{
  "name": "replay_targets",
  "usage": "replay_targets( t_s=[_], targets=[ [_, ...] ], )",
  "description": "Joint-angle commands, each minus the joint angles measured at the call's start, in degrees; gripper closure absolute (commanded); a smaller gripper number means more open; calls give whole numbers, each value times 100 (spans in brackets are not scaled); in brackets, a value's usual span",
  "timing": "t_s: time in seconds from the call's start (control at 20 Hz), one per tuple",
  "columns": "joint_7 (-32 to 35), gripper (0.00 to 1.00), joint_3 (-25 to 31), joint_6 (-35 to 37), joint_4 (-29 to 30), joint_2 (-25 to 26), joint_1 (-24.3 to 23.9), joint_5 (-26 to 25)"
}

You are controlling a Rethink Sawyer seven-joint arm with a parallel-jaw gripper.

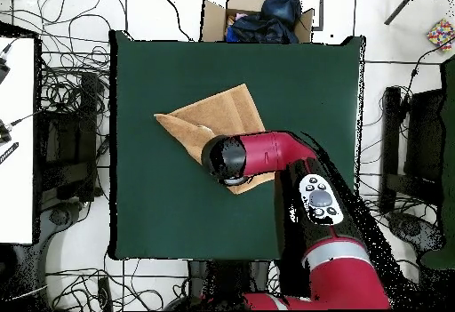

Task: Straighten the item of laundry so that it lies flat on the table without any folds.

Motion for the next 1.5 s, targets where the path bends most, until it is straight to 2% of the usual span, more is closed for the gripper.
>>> replay_targets(
  t_s=[0.05,0.25,0.55,0.85,1.5],
  targets=[
    [-161,100,372,459,196,-36,48,108],
    [-120,100,315,275,197,48,69,-13],
    [260,100,300,1,750,-243,261,80],
    [379,100,243,79,626,-185,423,121],
    [329,100,158,45,632,-146,440,79]
  ],
)
